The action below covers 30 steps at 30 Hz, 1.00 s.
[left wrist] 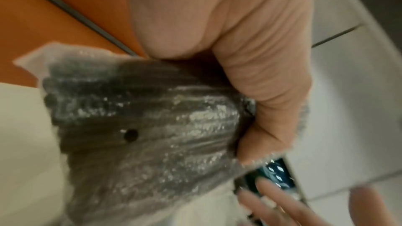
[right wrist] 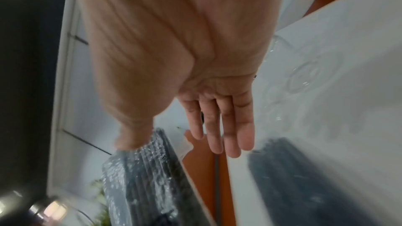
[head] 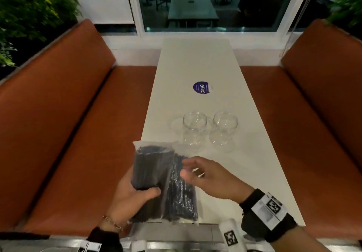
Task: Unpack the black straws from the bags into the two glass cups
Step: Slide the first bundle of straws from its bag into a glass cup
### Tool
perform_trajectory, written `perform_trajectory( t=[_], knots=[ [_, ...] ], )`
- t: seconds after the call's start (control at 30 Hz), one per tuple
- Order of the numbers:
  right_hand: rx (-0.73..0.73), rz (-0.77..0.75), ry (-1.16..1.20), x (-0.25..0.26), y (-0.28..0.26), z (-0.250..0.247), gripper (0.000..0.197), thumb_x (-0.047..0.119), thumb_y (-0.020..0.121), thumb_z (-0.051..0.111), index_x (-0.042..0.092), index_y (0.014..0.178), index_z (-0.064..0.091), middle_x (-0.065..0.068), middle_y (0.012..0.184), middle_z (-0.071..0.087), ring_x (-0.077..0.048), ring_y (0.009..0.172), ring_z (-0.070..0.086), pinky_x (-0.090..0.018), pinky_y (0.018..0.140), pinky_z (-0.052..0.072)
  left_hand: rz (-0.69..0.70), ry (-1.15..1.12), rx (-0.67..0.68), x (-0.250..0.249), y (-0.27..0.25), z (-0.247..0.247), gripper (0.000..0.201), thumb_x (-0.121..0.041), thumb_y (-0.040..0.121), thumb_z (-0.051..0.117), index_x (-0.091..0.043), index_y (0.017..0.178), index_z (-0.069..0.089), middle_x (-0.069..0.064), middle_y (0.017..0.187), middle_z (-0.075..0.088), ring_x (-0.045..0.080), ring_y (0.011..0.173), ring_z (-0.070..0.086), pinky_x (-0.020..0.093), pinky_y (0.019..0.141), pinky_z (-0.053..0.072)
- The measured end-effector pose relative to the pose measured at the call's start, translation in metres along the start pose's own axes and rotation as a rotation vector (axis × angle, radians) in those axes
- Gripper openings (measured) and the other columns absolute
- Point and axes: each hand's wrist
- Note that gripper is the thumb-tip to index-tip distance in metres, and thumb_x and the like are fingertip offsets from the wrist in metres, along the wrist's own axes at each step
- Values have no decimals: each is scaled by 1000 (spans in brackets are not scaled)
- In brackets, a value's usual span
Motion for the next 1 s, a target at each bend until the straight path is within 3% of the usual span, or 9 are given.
perform_trajectory(
  t=[0.1, 0.27, 0.33, 0.47, 0.53, 0.6, 0.7, 0.9, 1.0],
  knots=[
    [-59, -94, 207, 30, -5, -20, 71, 84, 81, 56, 34, 130, 67, 13, 127, 74, -7, 120, 69, -33, 107, 54, 130, 0, 103, -23, -5, 17, 71, 9, 64, 95, -31, 117, 69, -13, 107, 82, 7, 100, 77, 19, 73, 61],
    [-296, -35, 437, 42, -22, -74, 26, 32, 91, 79, 17, 112, 80, -2, 108, 83, -14, 101, 77, -22, 83, 57, 289, 58, 282, -52, 9, 80, 76, -28, 60, 103, -39, 123, 62, -20, 118, 76, 0, 109, 72, 26, 90, 62],
    [-342, -10, 434, 34, -35, -94, 21, 21, 91, 80, 16, 112, 80, -4, 106, 83, -14, 95, 77, -18, 74, 58, 304, 31, 331, -58, 15, 107, 66, -30, 65, 102, -38, 119, 65, -22, 115, 77, -1, 106, 73, 30, 92, 63],
    [-494, 58, 455, 10, -54, -111, 15, 7, 90, 80, 13, 104, 80, 0, 86, 81, -17, 79, 73, -25, 68, 59, 311, -34, 324, -67, 23, 152, 55, -37, 71, 97, -30, 120, 73, -11, 115, 81, 8, 107, 77, 43, 95, 64],
    [-541, 99, 420, -4, -58, -109, 12, 6, 90, 80, 13, 100, 81, 1, 82, 80, -18, 76, 73, -28, 65, 61, 311, -39, 318, -72, 28, 170, 51, -40, 73, 96, -29, 118, 75, -9, 112, 82, 9, 105, 77, 43, 95, 64],
    [-595, 103, 364, -15, -60, -105, 14, 5, 90, 81, 16, 98, 82, -1, 90, 82, -24, 84, 78, -32, 74, 67, 332, -43, 300, -76, 32, 184, 43, -39, 75, 94, -29, 113, 77, -9, 107, 83, 7, 101, 77, 33, 91, 64],
    [-637, 45, 178, -22, -67, -105, 19, 7, 88, 84, 24, 94, 80, 2, 92, 81, -16, 87, 77, -22, 73, 63, 369, -62, 230, -83, 37, 192, 19, -38, 86, 85, -33, 103, 77, -15, 92, 80, -2, 82, 71, 16, 72, 54],
    [-591, -122, -217, -15, -93, -119, 33, 22, 84, 88, 42, 105, 72, 16, 91, 72, -6, 92, 63, -9, 78, 47, 506, -88, 88, -94, 37, 189, 38, -55, 86, 70, -19, 90, 76, -4, 84, 73, 7, 78, 65, 23, 74, 53],
    [-567, -105, -380, -9, -95, -127, 38, 27, 82, 89, 44, 109, 67, 17, 87, 71, -2, 95, 57, -10, 75, 41, 525, -96, 75, -110, 32, 187, 21, -47, 94, 71, -26, 99, 76, -10, 91, 78, 12, 89, 72, 29, 82, 56]
  ],
)
Point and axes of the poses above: each hand's wrist, its own y-axis towards the middle knuckle, its own z-axis out of the palm, x = y × z
